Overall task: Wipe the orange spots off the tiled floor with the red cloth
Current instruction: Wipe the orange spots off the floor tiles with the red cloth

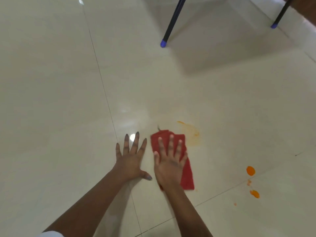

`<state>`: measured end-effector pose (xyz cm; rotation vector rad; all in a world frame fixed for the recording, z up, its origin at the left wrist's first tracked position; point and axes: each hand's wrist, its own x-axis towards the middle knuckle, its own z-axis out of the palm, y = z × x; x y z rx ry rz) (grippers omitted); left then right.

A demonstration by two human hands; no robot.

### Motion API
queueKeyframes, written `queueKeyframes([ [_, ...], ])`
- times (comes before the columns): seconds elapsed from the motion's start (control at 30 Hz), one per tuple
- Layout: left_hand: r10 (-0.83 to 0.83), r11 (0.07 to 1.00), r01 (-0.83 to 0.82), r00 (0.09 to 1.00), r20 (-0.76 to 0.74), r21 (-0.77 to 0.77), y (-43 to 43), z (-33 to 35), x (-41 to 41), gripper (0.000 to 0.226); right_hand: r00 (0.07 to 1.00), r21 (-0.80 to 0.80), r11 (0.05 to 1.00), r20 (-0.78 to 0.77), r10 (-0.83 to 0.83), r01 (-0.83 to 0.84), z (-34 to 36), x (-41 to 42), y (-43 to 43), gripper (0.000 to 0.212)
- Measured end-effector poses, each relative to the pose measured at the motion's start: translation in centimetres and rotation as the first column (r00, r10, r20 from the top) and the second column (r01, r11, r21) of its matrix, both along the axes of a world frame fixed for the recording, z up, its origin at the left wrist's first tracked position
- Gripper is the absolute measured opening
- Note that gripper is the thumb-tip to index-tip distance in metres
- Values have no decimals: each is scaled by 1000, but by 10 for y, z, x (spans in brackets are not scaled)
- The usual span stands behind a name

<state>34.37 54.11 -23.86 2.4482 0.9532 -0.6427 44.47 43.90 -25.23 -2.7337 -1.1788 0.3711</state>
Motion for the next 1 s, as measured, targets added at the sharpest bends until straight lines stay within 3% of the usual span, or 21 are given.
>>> queueKeyframes([
  [0.1, -6, 1000, 6, 1000, -26, 3, 6, 4, 3, 135, 978, -18, 978, 22, 206, -206, -1, 49, 40, 52],
  [0.2, -11, 1000, 11, 999, -37, 3, -3, 9, 6, 130, 997, -117, 991, -8, -72, 71, 2, 128, 22, 53],
  [0.3, 1, 999, 2, 999, -47, 48, -4, 10, 6, 127, 954, -28, 954, 22, -298, 298, 2, 99, -13, 54],
  [0.33, -4, 998, 8, 998, -63, 64, -2, 9, 5, 126, 963, -1, 963, 33, -269, 269, 3, 67, -14, 56],
  [0.4, -10, 997, 15, 997, -74, 70, 2, 9, 5, 126, 998, -36, 998, -11, -57, 56, 0, 21, 3, 56],
  [0.5, -14, 997, 16, 1000, -27, 70, 11, 8, 4, 126, 984, -37, 984, -4, 176, -176, 3, 54, 56, 53],
  [0.57, -32, 997, 34, 999, -35, 73, 10, 9, 3, 125, 998, -104, 993, 24, 51, -48, 3, 108, 60, 53],
  [0.63, -21, 996, 24, 999, -39, 88, 6, 7, 0, 126, 980, -89, 977, 0, -197, 196, -3, 139, 27, 53],
  [0.7, -9, 996, 14, 998, -59, 91, 2, 4, -1, 126, 924, -55, 923, 23, -381, 382, -5, 116, -9, 54],
  [0.73, -3, 996, 9, 997, -71, 87, 1, 4, -2, 127, 922, -29, 922, 34, -386, 387, -4, 86, -16, 55],
  [0.83, 10, 998, -7, 998, -57, 55, 2, 1, 2, 127, 993, -27, 993, -15, -115, 114, -6, 23, 4, 59],
  [0.9, 10, 999, -10, 1000, -17, 45, 8, 2, 5, 128, 997, -33, 996, -18, 77, -78, -2, 55, 42, 55],
  [1.0, -1, 999, 1, 1000, -1, 34, 11, 2, 6, 128, 1000, -111, 994, 4, -26, 27, 0, 140, 47, 54],
])
